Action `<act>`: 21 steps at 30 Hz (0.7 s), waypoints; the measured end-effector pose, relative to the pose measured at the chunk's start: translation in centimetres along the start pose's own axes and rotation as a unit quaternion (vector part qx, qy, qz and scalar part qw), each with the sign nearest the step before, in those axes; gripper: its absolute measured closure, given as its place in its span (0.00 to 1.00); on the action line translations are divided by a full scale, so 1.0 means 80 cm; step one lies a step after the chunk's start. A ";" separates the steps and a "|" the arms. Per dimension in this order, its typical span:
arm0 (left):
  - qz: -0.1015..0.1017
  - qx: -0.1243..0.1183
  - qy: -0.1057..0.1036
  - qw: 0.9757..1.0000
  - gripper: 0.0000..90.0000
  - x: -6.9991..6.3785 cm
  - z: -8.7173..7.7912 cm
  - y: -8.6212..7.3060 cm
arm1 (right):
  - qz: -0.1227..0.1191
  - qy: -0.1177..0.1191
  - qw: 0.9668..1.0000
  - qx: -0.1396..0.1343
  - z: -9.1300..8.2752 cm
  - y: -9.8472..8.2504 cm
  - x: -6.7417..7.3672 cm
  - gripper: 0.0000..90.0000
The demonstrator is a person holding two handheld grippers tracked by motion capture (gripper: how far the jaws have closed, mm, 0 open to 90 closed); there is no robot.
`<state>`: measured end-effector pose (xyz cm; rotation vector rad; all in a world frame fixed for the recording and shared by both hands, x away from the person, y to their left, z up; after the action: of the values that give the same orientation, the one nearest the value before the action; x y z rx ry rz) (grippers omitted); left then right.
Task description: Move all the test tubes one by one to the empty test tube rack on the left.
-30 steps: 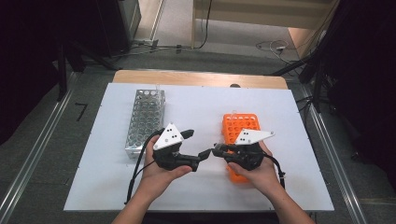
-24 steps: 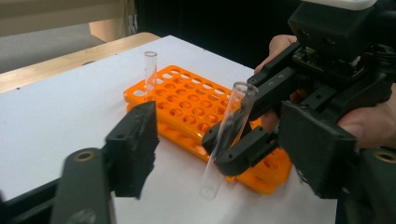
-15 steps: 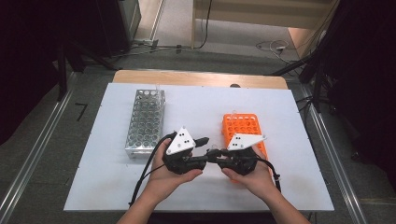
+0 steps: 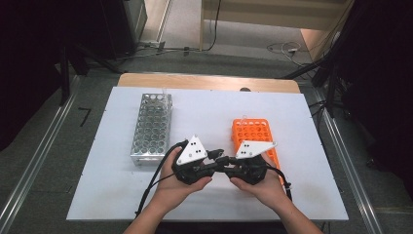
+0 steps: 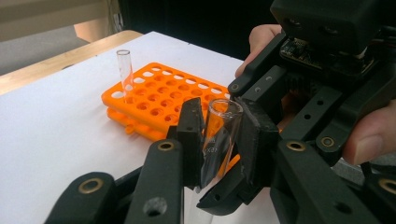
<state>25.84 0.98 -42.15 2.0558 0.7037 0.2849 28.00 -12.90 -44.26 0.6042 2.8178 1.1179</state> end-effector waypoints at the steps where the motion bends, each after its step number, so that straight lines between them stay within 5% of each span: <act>1: 0.000 -0.001 0.000 1.000 0.82 0.000 0.000 0.000 | 0.001 0.000 1.000 0.001 0.000 0.000 0.000 0.82; 14: 0.009 -0.007 0.015 1.000 0.85 0.001 -0.002 0.001 | 0.004 0.008 1.000 -0.003 -0.001 0.000 -0.001 0.81; 21: 0.000 -0.016 0.021 1.000 0.85 0.008 -0.007 0.002 | -0.005 0.013 1.000 -0.008 -0.002 0.000 0.000 0.52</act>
<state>26.20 1.67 -41.75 2.0247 0.7199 0.3378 27.97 -12.98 -44.11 0.5796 2.8263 1.1544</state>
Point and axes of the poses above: each handheld gripper's, and its own axes: z roughly forward along the jaws, y roughly out of its top, x roughly to its left, the point moved 4 cm from there along z, roughly forward along the jaws, and after that the axes turned 13 degrees about x, right-handed, at the moved point
